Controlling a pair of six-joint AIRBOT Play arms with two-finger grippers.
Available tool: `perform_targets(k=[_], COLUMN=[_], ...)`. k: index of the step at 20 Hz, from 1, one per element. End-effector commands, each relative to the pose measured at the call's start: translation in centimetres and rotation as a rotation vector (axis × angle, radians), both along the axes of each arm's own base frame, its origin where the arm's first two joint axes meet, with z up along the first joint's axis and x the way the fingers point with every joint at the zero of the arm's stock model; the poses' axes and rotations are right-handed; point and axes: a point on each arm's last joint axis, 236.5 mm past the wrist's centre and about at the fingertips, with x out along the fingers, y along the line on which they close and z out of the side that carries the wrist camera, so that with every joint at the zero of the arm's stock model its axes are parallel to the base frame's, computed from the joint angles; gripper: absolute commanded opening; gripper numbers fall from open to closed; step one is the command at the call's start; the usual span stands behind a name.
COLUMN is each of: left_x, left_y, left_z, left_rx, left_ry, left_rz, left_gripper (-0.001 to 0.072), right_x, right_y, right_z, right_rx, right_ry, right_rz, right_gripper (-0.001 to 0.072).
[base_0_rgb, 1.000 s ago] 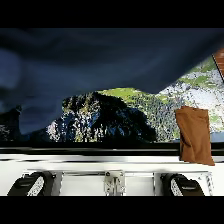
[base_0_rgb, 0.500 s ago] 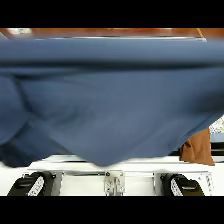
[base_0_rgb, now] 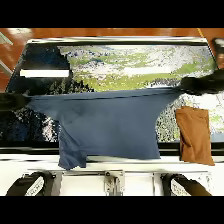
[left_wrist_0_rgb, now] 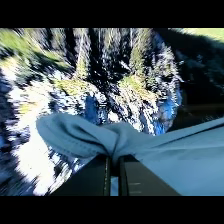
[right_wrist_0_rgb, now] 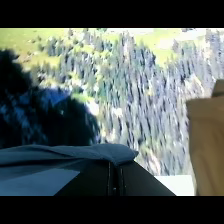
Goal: Fold the shirts.
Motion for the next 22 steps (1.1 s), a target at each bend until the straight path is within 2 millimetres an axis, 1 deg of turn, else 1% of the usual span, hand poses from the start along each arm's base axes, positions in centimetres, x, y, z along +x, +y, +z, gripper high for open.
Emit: perform_targets(k=[1, 2, 3, 5, 6, 7, 8, 9, 10, 11, 12, 13, 14, 15, 16, 17, 18, 19, 20, 21, 22], left_x=[7.1, 9.2, 10.8, 13.8, 14.9, 16.0, 16.7, 17.0, 17.1, 16.8, 16.1, 15.3, 14.6, 14.0, 13.4, 12.5, 11.3, 9.7, 7.6, 4.8, 2.1], left_y=[0.2, 0.2, 0.1, -0.2, -0.2, -0.5, -1.2, -2.3, -3.5, -4.6, -5.8, -6.6, -6.8, -6.3, -5.2, -3.4, -0.8, 2.1, 4.8, 6.8, 8.1], left_z=[-4.1, -4.5, -5.1, -6.9, -7.9, -9.0, -10.1, -11.5, -13.3, -15.1, -16.9, -18.3, -18.8, -18.6, -18.0, -17.0, -15.9, -15.0, -14.7, -14.8, -15.4], left_rx=[-0.084, -0.116, -0.153, -0.232, -0.269, -0.306, -0.322, -0.325, -0.329, -0.333, -0.344, -0.36, -0.371, -0.38, -0.383, -0.38, -0.367, -0.357, -0.354, -0.353, -0.355], left_ry=[-0.055, -0.085, -0.104, -0.122, -0.124, -0.124, -0.119, -0.1, -0.061, -0.01, 0.051, 0.111, 0.151, 0.178, 0.208, 0.247, 0.295, 0.349, 0.417, 0.5, 0.58], left_rz=[0.064, 0.084, 0.106, 0.155, 0.181, 0.203, 0.187, 0.153, 0.128, 0.108, 0.086, 0.077, 0.071, 0.068, 0.063, 0.057, 0.058, 0.091, 0.151, 0.186, 0.211], left_gripper=[0.0042, 0.0042, 0.0042, 0.0042, 0.0042, 0.0042, 0.0042, 0.0042, 0.0043, 0.0043, 0.0042, 0.0045, 0.0079, 0.0208, 0.0414, 0.0508, 0.0506, 0.0493, 0.0448, 0.044, 0.0441], right_x=[8.6, 10.9, 12.8, 16.0, 17.0, 17.6, 18.0, 17.9, 17.6, 16.8, 16.0, 15.4, 15.2, 15.2, 15.0, 14.5, 13.7, 12.1, 10.0, 6.8, 3.6], right_y=[1.2, 1.6, 1.6, 1.3, 0.9, 0.6, 0.5, 0.6, 1.1, 1.7, 2.4, 2.9, 3.1, 3.0, 2.5, 1.7, 0.2, -2.3, -4.6, -6.7, -8.0], right_z=[-4.7, -4.5, -4.3, -4.3, -4.7, -5.7, -6.8, -8.4, -10.3, -12.4, -14.0, -15.1, -15.2, -14.5, -13.3, -11.7, -10.3, -9.3, -9.1, -9.7, -10.7], right_rx=[0.146, 0.208, 0.257, 0.323, 0.332, 0.335, 0.334, 0.333, 0.333, 0.334, 0.336, 0.338, 0.337, 0.33, 0.316, 0.28, 0.232, 0.17, 0.12, 0.09, 0.089], right_ry=[-0.134, -0.208, -0.273, -0.38, -0.405, -0.411, -0.397, -0.36, -0.305, -0.232, -0.166, -0.12, -0.112, -0.121, -0.13, -0.14, -0.137, -0.107, -0.051, 0.061, 0.186], right_rz=[-0.094, -0.136, -0.177, -0.242, -0.261, -0.279, -0.287, -0.289, -0.284, -0.275, -0.264, -0.257, -0.25, -0.241, -0.222, -0.173, -0.146, -0.152, -0.169, -0.192, -0.189], right_gripper=[0.0074, 0.0075, 0.0074, 0.0074, 0.0075, 0.0074, 0.0075, 0.0075, 0.0075, 0.0075, 0.0075, 0.0093, 0.01, 0.0166, 0.046, 0.0637, 0.0637, 0.0637, 0.0637, 0.0637, 0.0637])
